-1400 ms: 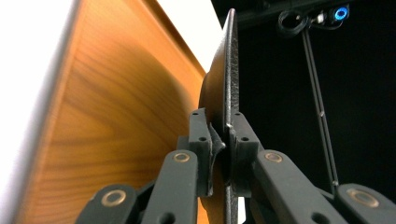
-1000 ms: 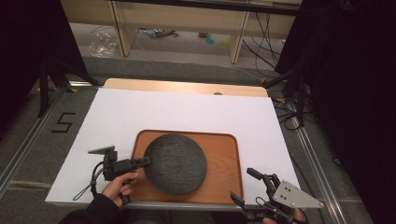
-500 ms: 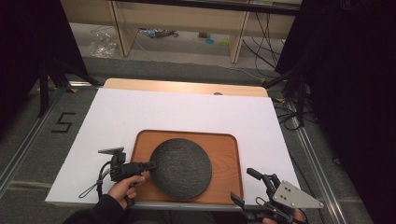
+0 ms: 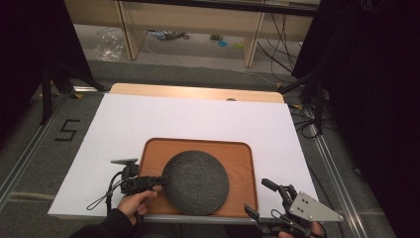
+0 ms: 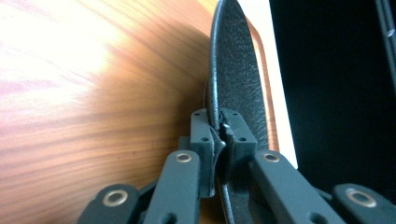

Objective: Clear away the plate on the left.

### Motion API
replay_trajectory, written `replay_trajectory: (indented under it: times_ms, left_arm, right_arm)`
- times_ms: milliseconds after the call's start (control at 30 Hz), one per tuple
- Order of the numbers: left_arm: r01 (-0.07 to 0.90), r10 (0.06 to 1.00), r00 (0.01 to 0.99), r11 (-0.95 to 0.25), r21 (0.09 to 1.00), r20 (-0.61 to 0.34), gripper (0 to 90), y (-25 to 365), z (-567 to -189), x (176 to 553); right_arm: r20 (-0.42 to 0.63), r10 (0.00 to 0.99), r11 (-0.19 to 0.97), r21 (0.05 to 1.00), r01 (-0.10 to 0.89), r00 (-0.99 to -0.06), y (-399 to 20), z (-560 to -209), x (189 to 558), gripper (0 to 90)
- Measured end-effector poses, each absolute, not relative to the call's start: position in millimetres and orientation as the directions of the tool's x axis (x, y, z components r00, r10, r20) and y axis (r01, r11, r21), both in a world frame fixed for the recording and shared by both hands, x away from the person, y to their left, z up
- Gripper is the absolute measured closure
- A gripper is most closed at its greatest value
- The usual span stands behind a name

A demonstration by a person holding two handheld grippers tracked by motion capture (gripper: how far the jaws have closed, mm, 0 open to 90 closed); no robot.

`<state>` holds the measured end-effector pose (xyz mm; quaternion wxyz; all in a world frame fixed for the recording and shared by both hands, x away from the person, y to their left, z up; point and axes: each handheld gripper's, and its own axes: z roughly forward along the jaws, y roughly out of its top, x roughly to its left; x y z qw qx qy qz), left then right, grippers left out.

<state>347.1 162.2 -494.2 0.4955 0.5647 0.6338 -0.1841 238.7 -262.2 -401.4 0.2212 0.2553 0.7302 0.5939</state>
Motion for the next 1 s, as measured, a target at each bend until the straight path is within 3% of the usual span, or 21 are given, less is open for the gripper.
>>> replay_trajectory:
  times_ms: [233, 300, 733, 1000]
  left_arm:
    - [0.914, 0.569, 0.146, 0.235, 0.330, -0.809, 68.6, 159.0, -493.5, 346.7]
    - [0.921, 0.616, 0.126, 0.218, 0.322, -0.778, 61.6, 153.7, -493.5, 348.0]
    - [0.934, 0.655, 0.144, 0.158, 0.321, -0.742, 51.5, 149.7, -492.1, 347.3]
    - [0.910, 0.700, 0.209, 0.117, 0.398, -0.683, 45.2, 154.6, -479.4, 345.6]
  right_arm:
    - [0.002, 0.628, 0.154, 0.980, 0.126, -0.779, -261.5, -401.8, 238.5, 15.9]
    - [-0.018, 0.634, 0.164, 0.980, 0.112, -0.773, -262.0, -401.5, 238.9, 15.9]
    - [-0.009, 0.624, 0.156, 0.981, 0.113, -0.782, -261.4, -402.2, 239.6, 16.0]
    - [-0.014, 0.630, 0.166, 0.979, 0.117, -0.776, -261.7, -401.8, 239.0, 16.0]
